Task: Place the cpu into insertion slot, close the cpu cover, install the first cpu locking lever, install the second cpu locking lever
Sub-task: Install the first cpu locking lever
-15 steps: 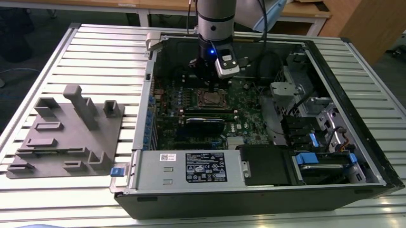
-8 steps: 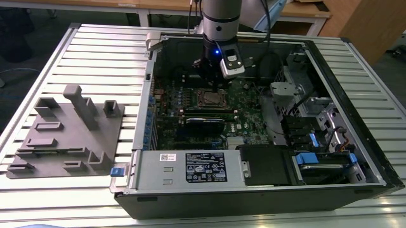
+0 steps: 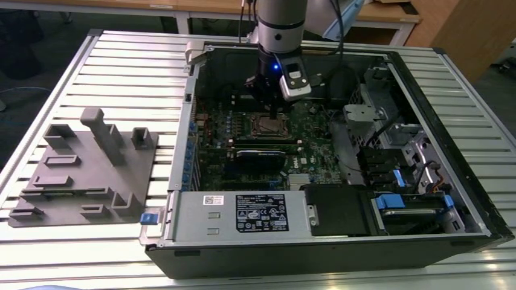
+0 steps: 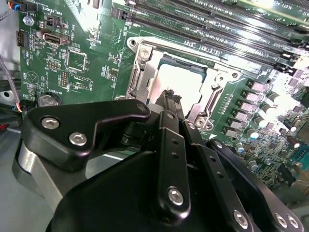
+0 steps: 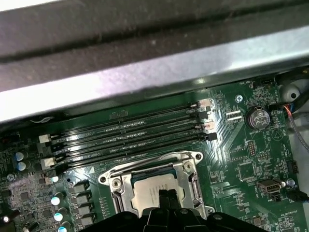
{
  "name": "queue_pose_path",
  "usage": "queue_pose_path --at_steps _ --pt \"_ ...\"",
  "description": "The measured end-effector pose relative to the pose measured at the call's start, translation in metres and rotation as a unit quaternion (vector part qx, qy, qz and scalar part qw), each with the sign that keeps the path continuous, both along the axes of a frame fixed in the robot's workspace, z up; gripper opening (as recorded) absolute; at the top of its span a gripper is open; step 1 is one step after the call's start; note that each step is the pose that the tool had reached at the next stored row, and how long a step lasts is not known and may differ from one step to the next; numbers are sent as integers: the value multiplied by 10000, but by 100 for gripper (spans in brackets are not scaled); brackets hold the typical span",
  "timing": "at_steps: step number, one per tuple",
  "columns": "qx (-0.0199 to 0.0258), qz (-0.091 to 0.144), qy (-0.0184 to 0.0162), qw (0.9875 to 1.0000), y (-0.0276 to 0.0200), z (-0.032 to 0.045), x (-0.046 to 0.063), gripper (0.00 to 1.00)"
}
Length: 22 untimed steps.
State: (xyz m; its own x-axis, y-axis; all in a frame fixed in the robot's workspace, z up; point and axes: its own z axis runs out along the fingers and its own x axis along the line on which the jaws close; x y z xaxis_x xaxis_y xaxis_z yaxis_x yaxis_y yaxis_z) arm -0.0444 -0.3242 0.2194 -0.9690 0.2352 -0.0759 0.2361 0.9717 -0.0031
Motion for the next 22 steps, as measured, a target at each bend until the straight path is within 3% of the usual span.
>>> queue_pose_path --at_steps 6,11,16,22 --pt "-19 0 0 10000 -3 -7 -2 11" --pt "-87 3 1 10000 -3 -8 -2 11" --pt "-111 32 25 9999 -3 -12 34 11" --pt "-112 479 21 9988 -3 -26 37 11"
